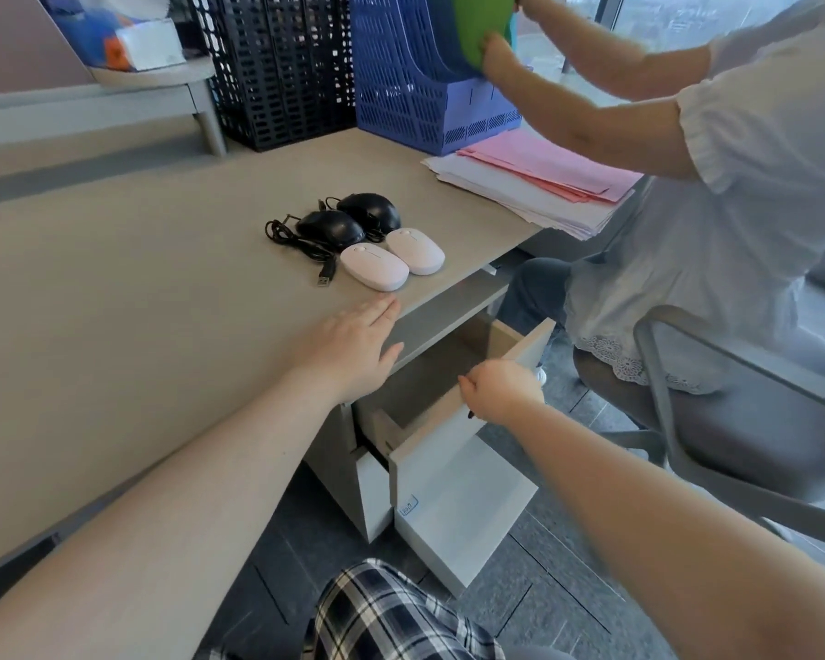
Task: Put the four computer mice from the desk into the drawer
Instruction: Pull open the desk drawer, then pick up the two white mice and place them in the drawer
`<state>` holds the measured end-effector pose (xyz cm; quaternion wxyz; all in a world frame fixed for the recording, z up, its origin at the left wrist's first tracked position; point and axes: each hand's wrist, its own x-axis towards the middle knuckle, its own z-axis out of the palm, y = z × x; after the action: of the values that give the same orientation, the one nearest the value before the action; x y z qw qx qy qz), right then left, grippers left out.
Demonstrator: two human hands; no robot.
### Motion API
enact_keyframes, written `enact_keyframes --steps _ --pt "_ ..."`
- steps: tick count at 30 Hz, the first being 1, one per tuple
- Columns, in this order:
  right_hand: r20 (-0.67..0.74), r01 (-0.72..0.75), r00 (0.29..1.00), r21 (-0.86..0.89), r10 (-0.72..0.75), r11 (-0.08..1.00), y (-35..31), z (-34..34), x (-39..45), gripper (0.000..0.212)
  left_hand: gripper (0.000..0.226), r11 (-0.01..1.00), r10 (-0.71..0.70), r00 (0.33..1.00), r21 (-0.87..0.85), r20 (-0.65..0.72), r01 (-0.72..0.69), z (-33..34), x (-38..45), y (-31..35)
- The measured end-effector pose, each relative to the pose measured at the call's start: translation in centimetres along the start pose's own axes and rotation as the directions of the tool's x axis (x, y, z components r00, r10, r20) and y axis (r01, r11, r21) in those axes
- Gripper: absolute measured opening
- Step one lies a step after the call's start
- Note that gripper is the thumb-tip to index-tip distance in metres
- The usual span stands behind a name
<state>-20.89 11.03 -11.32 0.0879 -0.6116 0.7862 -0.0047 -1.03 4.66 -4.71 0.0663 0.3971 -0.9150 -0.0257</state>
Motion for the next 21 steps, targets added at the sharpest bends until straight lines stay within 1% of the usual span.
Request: enact_keyframes --steps 2,6,10,13,15,17,20,21 --pt "0.012 -0.046 0.999 0.000 0.046 0.999 0.8 0.0 -1.1 0.045 0.059 1.000 -0.014 1.000 0.001 -0.006 0.014 0.2 0.1 0.3" --pt "-0.009 -0.085 0.996 -0.112 0.085 0.990 2.5 -0.6 -3.2 0.039 0.059 0.998 -0.064 0.998 -0.018 0.000 0.064 0.2 0.2 0.8" --pt "0.076 -0.155 0.983 -0.134 0.166 0.979 4.2 -1.2 -5.0 0.032 0.057 0.993 -0.098 0.995 -0.067 0.006 0.098 0.1 0.3 1.1" --pt "0.156 -0.179 0.966 -0.172 0.206 0.969 5.2 -1.3 -5.8 0.029 0.055 0.985 -0.116 0.993 -0.132 -0.004 0.114 -0.1 0.4 1.4" --pt "0.198 -0.183 0.955 -0.202 0.223 0.962 5.6 -1.3 -5.8 0.026 0.052 0.977 -0.132 0.991 -0.174 -0.026 0.126 -0.1 0.7 1.4" --pt "0.214 -0.191 0.948 -0.206 0.235 0.960 5.8 -1.2 -5.6 0.027 0.046 0.971 -0.151 0.988 -0.195 -0.043 0.140 -0.1 1.0 1.2" --pt "0.191 -0.166 0.961 -0.178 0.199 0.970 5.9 -1.2 -4.9 0.036 0.031 0.968 -0.179 0.975 -0.202 -0.135 0.149 -0.5 1.3 1.1" --pt "0.170 -0.156 0.968 -0.162 0.184 0.974 5.7 -1.3 -4.5 0.038 0.031 0.969 -0.189 0.966 -0.193 -0.178 0.154 -0.7 1.4 1.1"
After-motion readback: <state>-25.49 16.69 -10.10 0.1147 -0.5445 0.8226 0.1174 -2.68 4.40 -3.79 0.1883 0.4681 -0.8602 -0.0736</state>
